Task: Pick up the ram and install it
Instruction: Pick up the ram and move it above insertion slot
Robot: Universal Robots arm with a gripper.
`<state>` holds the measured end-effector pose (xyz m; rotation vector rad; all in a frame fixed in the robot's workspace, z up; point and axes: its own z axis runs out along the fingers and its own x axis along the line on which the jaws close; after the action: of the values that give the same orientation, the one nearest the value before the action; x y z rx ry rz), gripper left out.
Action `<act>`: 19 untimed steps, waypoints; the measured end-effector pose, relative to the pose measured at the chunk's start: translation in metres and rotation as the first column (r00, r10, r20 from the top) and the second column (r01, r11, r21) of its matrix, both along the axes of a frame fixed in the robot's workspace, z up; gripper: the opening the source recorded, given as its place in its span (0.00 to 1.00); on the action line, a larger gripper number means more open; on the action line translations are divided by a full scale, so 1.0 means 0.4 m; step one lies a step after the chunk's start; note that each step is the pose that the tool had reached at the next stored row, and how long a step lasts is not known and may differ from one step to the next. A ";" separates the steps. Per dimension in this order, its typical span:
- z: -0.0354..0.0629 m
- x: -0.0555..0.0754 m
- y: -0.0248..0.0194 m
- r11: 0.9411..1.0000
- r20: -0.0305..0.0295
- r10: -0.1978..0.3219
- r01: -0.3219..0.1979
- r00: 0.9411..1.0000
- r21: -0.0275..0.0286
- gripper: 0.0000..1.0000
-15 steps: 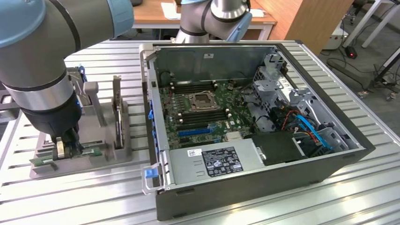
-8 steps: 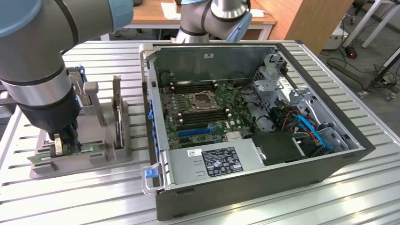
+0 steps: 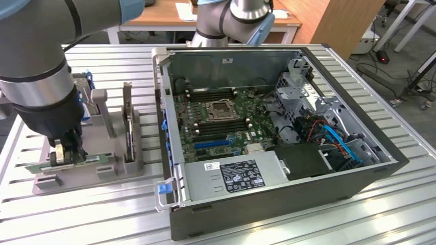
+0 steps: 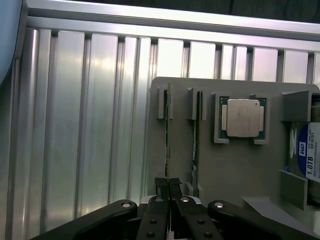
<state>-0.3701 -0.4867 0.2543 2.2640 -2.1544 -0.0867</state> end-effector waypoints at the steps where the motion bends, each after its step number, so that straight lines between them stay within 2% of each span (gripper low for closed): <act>1: 0.006 0.000 0.000 1.000 0.000 0.000 0.000 1.000 0.000 0.11; 7: 0.049 0.000 0.000 1.000 0.000 -0.004 0.004 1.000 0.000 0.11; 15: 0.076 0.000 0.000 1.000 0.000 -0.007 0.007 1.000 0.000 0.11; 18: 0.108 0.000 0.000 1.000 0.000 -0.011 0.011 1.000 0.000 0.11; 19: 0.130 0.000 0.000 1.000 0.000 -0.013 0.013 1.000 0.000 0.11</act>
<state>-0.3700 -0.4867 0.3064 2.2498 -2.1697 -0.0869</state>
